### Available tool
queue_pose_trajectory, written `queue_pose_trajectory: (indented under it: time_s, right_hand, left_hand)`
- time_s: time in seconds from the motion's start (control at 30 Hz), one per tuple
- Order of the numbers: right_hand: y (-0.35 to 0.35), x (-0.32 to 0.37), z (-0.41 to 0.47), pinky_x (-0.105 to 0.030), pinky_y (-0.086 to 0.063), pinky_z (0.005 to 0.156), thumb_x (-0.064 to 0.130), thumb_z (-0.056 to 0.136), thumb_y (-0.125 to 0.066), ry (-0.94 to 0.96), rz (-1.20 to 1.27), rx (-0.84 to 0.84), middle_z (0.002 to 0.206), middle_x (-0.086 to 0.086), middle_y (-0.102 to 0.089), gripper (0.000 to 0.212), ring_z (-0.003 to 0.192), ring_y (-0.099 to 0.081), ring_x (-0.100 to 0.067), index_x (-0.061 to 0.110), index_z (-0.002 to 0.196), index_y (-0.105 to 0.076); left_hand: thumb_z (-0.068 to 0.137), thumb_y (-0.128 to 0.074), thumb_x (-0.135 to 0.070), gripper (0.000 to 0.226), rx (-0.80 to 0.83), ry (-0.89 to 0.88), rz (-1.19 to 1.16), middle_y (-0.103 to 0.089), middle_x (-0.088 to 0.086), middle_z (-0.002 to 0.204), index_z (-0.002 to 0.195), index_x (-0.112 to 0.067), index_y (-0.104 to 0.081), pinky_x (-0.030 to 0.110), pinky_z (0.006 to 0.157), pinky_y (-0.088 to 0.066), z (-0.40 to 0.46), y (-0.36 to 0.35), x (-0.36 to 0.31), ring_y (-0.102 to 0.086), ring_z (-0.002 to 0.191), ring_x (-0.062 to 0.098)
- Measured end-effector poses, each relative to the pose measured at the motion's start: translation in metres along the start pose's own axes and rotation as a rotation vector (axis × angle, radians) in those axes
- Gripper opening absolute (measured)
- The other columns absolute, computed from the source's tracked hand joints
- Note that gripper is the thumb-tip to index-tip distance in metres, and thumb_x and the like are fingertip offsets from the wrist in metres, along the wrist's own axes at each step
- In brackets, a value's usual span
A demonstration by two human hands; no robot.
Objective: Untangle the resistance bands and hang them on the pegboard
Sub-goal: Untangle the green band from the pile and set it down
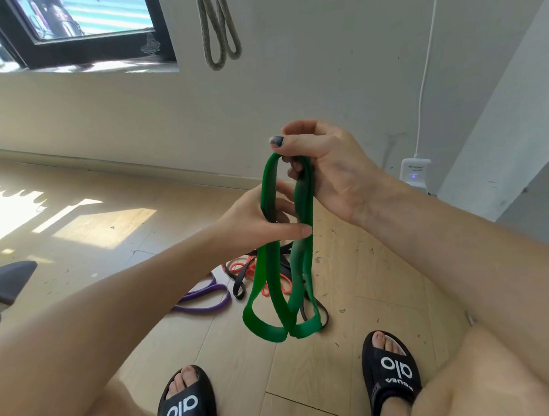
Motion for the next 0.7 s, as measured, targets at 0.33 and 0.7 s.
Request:
queue_pose_trajectory:
  time_s: [0.33, 0.7]
  right_hand:
    - [0.005, 0.011, -0.005, -0.024, -0.055, 0.076, -0.005, 0.079, -0.075, 0.190, -0.771, 0.167, 0.098, -0.004, -0.073, 0.048, 0.084, -0.071, -0.012, 0.019, 0.117, -0.059]
    - [0.007, 0.005, -0.002, -0.035, -0.057, 0.075, 0.010, 0.073, -0.075, 0.216, -1.109, 0.221, 0.089, 0.005, -0.070, 0.040, 0.080, -0.066, -0.012, 0.027, 0.104, -0.056]
  left_hand:
    - [0.075, -0.089, -0.020, 0.053, -0.064, -0.021, 0.126, -0.073, 0.006, 0.105, 0.119, -0.014, -0.060, 0.048, 0.079, -0.063, -0.004, 0.022, 0.002, -0.070, 0.080, 0.030]
    - [0.079, -0.084, -0.031, 0.024, -0.049, -0.075, 0.284, -0.075, -0.002, 0.090, 0.101, -0.026, -0.074, 0.051, 0.096, -0.055, -0.007, 0.039, -0.010, -0.072, 0.091, 0.021]
Point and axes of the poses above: each hand's wrist, its own z-axis towards the middle knuckle, its own y-axis out of the back of the hand, x = y × z, the point moved 3 cm from there along z, towards the middle knuckle
